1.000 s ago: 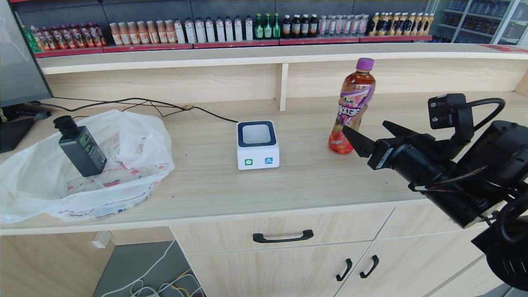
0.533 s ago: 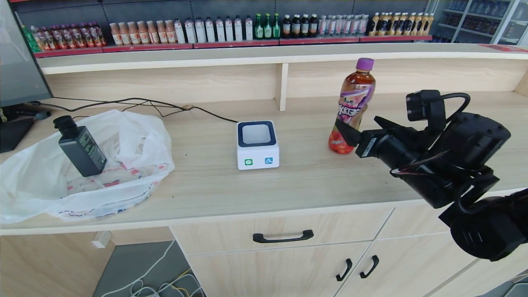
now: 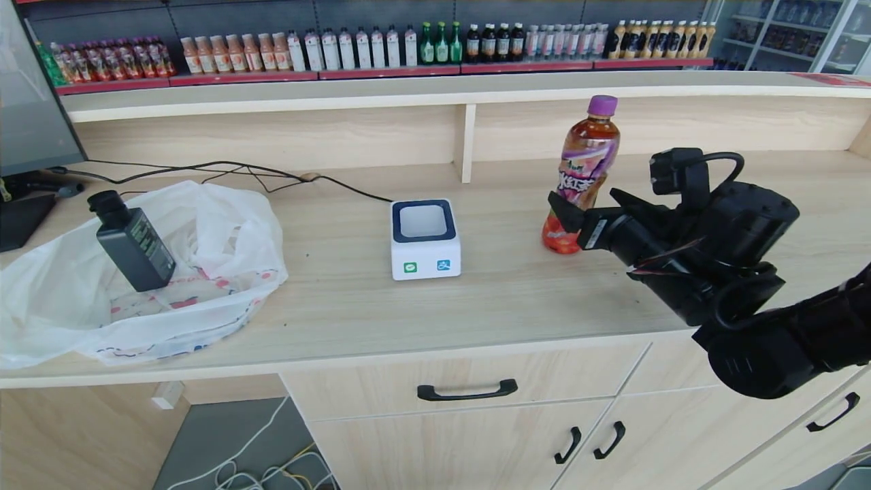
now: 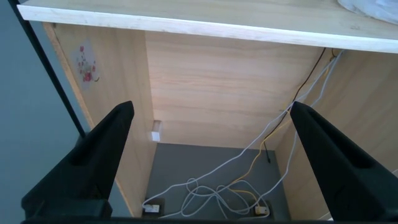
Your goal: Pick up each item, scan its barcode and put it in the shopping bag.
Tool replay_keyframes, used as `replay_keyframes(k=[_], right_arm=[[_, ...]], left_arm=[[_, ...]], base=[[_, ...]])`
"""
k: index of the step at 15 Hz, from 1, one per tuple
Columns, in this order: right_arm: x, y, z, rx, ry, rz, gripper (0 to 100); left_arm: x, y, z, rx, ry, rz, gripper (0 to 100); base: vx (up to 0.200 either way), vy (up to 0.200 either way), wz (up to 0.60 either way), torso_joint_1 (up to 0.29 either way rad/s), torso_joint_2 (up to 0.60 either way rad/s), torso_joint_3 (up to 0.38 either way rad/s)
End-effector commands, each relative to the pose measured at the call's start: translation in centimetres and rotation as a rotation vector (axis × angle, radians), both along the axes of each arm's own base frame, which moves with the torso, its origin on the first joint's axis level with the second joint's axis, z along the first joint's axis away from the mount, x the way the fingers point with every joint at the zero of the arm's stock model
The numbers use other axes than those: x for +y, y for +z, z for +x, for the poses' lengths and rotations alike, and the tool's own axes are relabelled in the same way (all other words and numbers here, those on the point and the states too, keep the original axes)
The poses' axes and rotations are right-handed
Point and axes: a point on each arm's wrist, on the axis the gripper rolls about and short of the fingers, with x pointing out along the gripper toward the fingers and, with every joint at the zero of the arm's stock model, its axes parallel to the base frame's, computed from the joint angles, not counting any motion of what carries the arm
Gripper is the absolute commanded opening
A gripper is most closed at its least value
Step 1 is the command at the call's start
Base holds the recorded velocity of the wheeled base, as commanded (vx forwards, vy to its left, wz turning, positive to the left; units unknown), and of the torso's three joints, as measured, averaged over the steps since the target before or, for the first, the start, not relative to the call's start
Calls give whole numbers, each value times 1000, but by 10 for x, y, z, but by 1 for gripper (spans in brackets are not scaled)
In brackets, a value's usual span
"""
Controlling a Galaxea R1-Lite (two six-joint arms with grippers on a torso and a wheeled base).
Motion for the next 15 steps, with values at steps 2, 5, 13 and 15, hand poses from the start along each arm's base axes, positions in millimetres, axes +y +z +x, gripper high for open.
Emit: replay_keyframes(k=[2, 5, 13, 15], right_arm=[[5, -17, 7, 38, 2, -22, 0], [4, -16, 6, 30, 2, -36, 0], [-2, -28, -8, 87, 2, -73, 0], [-2, -28, -8, 90, 3, -71, 0]], left_arm=[[0, 0, 0, 0, -1, 0, 100], [0, 0, 0, 0, -1, 0, 100], [0, 0, 0, 0, -1, 2, 100], [0, 0, 0, 0, -1, 2, 100]], base=[[0, 0, 0, 0, 0, 0], [0, 0, 0, 0, 0, 0], [0, 0, 0, 0, 0, 0], [0, 0, 0, 0, 0, 0]])
